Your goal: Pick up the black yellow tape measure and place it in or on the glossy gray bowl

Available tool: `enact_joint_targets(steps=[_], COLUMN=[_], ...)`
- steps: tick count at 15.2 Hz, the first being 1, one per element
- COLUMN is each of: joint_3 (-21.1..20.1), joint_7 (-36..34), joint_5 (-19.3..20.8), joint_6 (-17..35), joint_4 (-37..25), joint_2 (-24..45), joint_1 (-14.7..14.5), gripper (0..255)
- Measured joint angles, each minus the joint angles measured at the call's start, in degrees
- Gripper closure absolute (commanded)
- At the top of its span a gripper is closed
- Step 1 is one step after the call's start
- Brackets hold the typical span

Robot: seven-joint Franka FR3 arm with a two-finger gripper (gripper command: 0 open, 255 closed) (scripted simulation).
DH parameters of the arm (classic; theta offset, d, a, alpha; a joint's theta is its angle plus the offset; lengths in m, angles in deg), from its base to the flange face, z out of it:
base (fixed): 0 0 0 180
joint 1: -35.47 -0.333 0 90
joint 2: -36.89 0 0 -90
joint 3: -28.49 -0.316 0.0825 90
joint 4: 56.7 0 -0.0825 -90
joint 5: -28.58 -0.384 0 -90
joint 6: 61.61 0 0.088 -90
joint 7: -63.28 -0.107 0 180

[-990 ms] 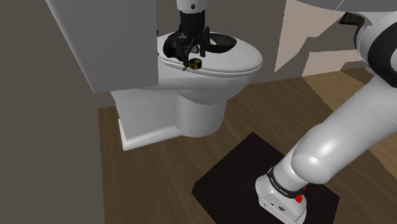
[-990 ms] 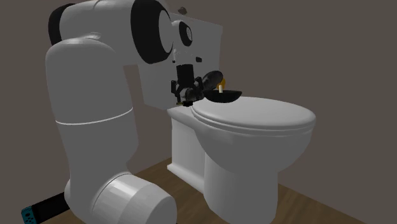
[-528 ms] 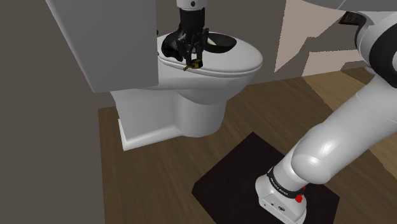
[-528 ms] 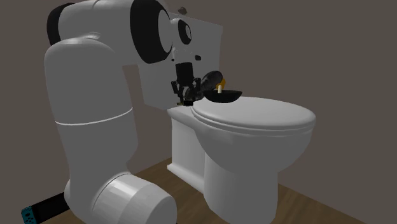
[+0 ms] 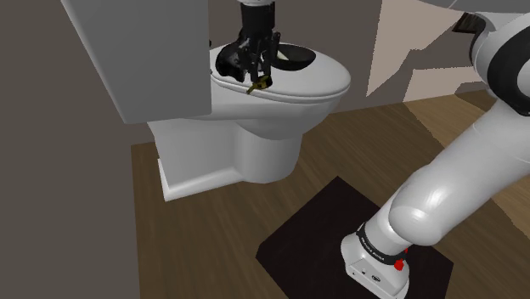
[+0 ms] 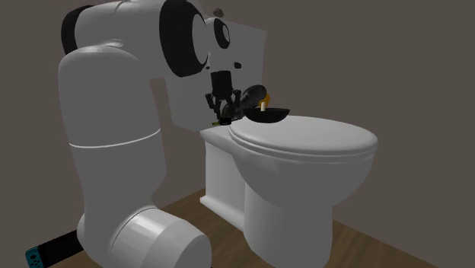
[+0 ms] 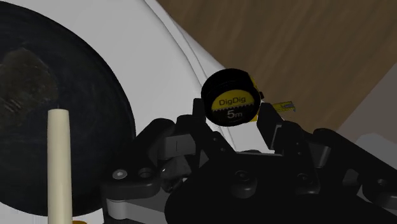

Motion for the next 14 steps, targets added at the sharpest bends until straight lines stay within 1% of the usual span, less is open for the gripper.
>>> enact_joint_targets(steps=[10, 14], joint_3=[-0.4, -0.7], joint_7=[0.3, 0.3], joint_5=[0.9, 1.6], joint_6=[-8.6, -12.4], joint_4=[-10.9, -16.5], joint_2=[2.6, 4.5], joint_1=[-0.4, -0.6], gripper=[255, 255])
